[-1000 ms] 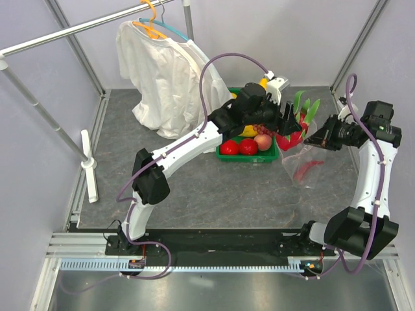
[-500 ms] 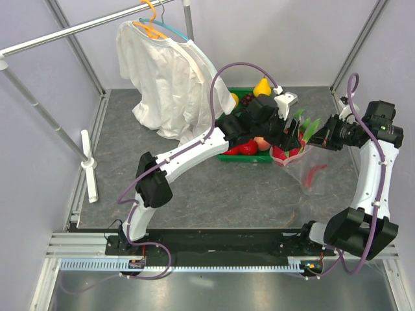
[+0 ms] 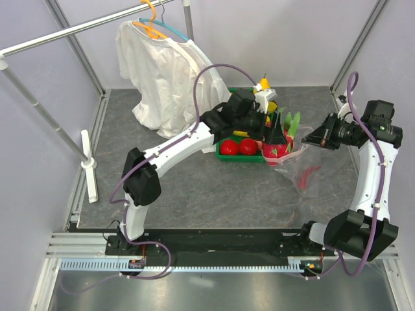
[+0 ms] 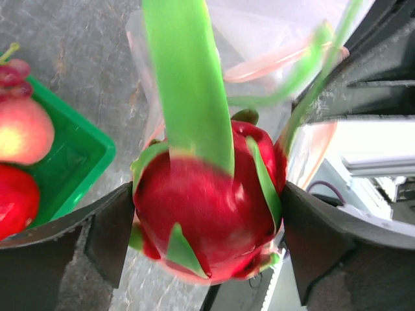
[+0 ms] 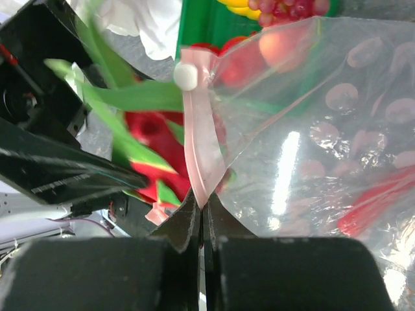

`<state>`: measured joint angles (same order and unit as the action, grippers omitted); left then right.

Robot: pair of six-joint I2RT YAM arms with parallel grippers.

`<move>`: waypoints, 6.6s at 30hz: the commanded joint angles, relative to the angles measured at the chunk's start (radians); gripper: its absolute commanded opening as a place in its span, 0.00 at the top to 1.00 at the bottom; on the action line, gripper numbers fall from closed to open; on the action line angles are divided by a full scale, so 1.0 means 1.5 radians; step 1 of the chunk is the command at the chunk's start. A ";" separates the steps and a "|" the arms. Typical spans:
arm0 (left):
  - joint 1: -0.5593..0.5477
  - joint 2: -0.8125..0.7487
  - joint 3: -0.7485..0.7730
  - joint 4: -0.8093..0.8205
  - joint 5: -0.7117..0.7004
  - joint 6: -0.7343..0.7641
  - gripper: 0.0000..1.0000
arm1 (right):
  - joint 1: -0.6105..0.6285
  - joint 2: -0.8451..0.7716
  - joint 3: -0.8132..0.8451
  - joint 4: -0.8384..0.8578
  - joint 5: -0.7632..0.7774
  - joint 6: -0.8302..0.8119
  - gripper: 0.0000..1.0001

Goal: Place the food in the zip-top bag and seal the zipper
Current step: Place the fake fruit in the zipper food storage bag, then adjust the zipper food storage bag at the center of the board, then pick up the fake fruit from the bin.

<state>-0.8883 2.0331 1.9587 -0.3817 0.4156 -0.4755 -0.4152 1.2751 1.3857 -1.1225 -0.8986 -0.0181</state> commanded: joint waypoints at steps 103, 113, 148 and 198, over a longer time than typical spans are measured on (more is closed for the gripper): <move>0.036 -0.044 -0.238 0.287 0.269 -0.217 0.98 | -0.002 -0.060 0.053 0.025 -0.046 0.047 1.00; 0.028 -0.054 -0.056 0.071 0.335 -0.102 0.98 | -0.002 -0.137 0.077 -0.045 0.232 -0.146 1.00; 0.055 -0.237 -0.147 -0.191 -0.085 0.616 0.07 | -0.002 -0.090 0.147 -0.082 0.252 -0.096 1.00; 0.006 -0.107 0.008 -0.272 -0.173 0.629 0.45 | -0.002 -0.108 0.079 -0.017 0.179 -0.025 1.00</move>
<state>-0.8112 2.0651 1.9388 -0.7940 0.0650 0.4381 -0.4179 1.1244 1.5208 -1.2190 -0.5869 -0.0853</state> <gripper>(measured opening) 0.698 0.010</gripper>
